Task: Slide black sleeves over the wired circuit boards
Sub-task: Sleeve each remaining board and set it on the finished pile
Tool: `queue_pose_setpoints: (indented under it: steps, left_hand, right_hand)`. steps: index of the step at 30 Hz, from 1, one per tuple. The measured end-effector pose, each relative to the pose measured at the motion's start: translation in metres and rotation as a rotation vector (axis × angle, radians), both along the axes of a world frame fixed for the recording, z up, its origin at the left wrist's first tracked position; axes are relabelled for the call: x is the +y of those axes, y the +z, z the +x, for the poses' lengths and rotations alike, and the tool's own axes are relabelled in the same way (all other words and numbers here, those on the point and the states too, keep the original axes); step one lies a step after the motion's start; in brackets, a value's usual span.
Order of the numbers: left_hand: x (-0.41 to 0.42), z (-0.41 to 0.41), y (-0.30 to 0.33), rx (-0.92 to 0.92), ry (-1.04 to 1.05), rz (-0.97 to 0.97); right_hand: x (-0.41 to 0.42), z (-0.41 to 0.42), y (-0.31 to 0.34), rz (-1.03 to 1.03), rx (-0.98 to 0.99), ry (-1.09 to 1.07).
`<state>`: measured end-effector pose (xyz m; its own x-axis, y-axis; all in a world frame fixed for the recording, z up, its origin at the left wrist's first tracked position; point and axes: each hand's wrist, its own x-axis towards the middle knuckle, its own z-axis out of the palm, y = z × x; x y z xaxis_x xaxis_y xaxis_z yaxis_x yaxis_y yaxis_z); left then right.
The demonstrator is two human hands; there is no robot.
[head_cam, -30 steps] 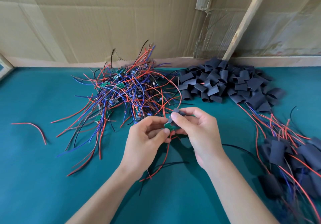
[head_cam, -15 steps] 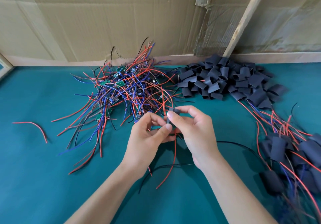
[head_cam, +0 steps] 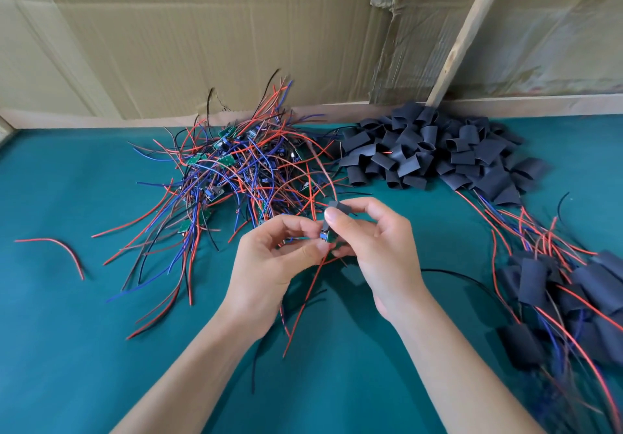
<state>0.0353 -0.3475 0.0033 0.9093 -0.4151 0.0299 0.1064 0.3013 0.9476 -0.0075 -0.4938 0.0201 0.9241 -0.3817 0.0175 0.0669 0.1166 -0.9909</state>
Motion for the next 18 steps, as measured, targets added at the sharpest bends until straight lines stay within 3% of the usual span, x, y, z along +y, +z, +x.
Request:
queue_pose_setpoints:
  steps: [6, 12, 16, 18]
  left_hand:
    - [-0.001, -0.002, -0.001, -0.133, 0.182, 0.132]
    - [-0.003, -0.01, -0.003, -0.477, 0.392, 0.407]
    - [-0.003, -0.011, 0.004, -0.495, 0.348, 0.434]
    - [0.002, -0.007, 0.01, -0.539, 0.22, 0.474]
  right_hand:
    - [0.004, -0.001, -0.002, -0.126, 0.008, 0.035]
    - [0.011, -0.001, 0.002, 0.011, 0.036, 0.09]
    - [0.009, -0.001, 0.008, 0.155, 0.052, 0.08]
    - [-0.003, -0.003, 0.018, 0.214, 0.068, 0.044]
